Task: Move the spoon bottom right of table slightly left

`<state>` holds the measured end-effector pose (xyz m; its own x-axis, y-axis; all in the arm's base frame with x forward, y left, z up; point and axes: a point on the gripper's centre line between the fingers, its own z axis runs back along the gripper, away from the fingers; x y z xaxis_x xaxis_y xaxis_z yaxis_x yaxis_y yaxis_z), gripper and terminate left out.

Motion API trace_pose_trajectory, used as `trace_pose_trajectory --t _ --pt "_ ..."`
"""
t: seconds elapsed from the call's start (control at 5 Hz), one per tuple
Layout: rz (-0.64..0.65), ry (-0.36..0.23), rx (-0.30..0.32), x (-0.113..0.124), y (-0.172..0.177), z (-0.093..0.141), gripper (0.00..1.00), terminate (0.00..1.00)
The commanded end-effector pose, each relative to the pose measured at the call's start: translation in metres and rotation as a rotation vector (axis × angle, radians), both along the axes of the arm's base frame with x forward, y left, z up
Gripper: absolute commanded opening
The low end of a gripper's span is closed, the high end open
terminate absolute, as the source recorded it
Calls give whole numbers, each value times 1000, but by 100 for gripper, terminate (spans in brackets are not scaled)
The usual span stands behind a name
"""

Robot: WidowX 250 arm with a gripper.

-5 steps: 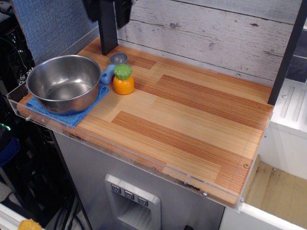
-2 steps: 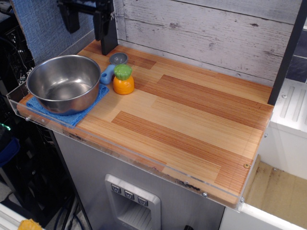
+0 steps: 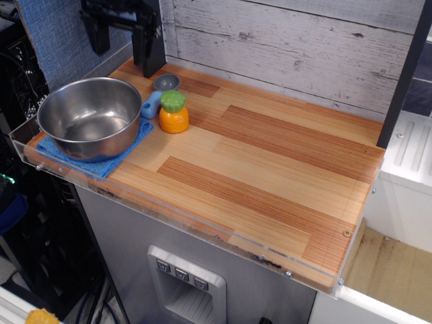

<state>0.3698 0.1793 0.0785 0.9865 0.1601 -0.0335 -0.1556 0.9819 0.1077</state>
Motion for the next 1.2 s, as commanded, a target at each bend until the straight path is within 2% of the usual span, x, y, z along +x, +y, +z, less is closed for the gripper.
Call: trace_pose_trajectory --t 0.0,0.6,0.8,1.0 --pt "-14 -20 25 21 -15 1 100 0" --pt "-3 26 38 38 -22 -33 100 0" --pt "8 73 48 40 -20 -50 100 0" --pt "26 89 46 40 -18 -57 0 0"
